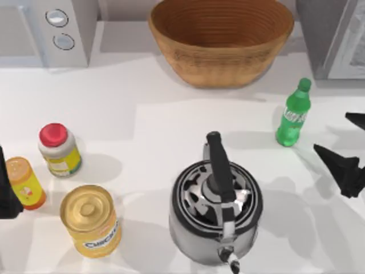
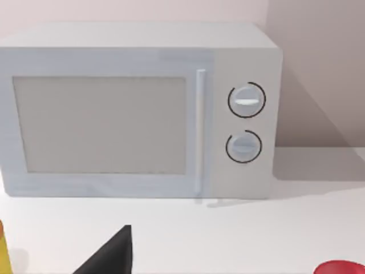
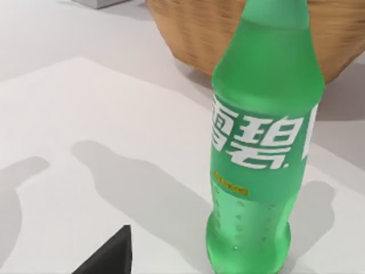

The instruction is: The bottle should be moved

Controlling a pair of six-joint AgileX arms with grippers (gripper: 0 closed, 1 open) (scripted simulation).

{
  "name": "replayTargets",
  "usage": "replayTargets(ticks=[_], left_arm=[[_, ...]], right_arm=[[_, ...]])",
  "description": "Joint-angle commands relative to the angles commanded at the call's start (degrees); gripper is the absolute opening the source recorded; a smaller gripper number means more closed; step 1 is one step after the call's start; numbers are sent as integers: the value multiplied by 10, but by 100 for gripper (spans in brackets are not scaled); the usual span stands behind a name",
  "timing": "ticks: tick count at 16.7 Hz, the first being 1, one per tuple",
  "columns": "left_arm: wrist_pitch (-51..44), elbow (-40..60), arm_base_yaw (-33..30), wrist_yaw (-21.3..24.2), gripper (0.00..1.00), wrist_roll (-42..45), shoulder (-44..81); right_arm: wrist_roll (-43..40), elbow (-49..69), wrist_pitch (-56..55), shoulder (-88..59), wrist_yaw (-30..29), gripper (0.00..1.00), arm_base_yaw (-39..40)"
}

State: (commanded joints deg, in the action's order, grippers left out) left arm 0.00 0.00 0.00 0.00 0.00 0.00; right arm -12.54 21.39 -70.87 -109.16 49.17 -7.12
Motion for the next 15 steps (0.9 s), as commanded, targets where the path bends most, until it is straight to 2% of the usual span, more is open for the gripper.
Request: replayTargets(ticks=[4, 8, 15], left_arm=[[0, 0, 0, 0, 100, 0, 0], [0, 0, 0, 0, 100, 0, 0], [0, 0, 0, 0, 100, 0, 0]], right_arm=[[1, 7, 0, -5, -3, 100, 1], [12, 81, 2, -68, -29, 100, 24], [48, 163, -1, -132, -131, 100, 133]])
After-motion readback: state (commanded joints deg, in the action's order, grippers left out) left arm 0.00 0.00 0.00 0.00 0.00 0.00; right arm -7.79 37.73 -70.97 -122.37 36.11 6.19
